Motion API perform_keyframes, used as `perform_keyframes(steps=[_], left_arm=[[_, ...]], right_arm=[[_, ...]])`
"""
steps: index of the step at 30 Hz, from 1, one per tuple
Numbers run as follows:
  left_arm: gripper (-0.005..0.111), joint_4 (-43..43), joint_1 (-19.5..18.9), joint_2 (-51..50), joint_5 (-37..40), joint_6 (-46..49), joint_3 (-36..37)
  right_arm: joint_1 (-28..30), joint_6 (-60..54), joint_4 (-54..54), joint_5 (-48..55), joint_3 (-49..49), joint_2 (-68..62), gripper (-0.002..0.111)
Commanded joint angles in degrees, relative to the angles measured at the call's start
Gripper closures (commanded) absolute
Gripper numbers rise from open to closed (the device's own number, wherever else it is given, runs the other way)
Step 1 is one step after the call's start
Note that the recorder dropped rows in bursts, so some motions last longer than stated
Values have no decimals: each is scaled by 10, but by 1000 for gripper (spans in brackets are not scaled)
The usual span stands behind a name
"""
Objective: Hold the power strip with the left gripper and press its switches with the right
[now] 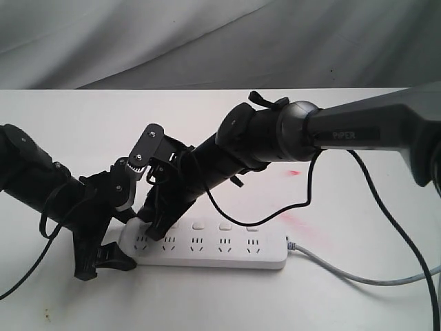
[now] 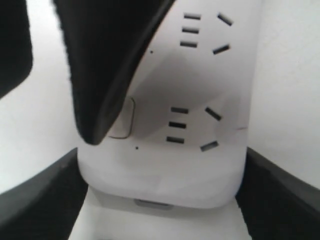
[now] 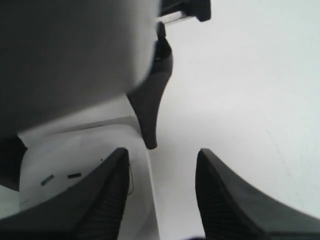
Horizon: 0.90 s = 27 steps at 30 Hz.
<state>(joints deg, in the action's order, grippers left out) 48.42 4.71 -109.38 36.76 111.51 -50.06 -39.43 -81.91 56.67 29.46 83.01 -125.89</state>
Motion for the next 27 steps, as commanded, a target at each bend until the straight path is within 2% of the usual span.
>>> perform_keyframes(steps=[1, 27], left_arm=[[47, 6, -1, -1, -7, -1, -3], [47, 6, -1, -1, -7, -1, -3]], right_arm=[[0, -5, 7, -10, 4, 1, 68], [0, -8, -2, 9, 4, -14, 68]])
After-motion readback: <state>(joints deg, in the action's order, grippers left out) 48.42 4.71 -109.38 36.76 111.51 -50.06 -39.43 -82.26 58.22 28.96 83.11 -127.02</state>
